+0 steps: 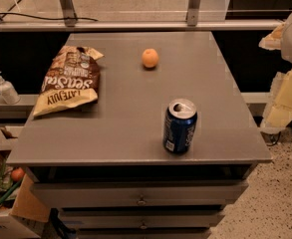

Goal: Knock pepsi can over

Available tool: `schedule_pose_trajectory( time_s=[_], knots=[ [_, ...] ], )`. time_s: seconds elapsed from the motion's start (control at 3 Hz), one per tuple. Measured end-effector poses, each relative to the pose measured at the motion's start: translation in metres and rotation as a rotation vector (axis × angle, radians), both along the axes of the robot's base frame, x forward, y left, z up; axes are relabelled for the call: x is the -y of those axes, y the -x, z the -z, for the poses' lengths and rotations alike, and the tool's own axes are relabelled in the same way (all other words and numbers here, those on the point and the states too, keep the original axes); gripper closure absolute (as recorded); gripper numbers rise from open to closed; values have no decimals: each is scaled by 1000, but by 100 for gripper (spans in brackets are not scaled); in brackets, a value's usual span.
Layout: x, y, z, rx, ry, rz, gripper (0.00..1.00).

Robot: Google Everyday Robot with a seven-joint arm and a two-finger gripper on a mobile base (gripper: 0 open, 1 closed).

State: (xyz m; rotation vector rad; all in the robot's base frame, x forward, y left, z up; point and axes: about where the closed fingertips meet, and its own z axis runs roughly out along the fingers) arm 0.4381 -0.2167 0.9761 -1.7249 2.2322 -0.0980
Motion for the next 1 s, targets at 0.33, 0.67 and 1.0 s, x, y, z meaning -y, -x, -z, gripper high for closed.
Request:
schedule_pose_trajectory(
  time_s=[0.33,0.67,1.0],
  knots=[
    [0,0,0,0,0,0,0],
    [1,2,3,-1,-38,8,0],
    [-3,8,14,-7,-144,31,0]
  ],
)
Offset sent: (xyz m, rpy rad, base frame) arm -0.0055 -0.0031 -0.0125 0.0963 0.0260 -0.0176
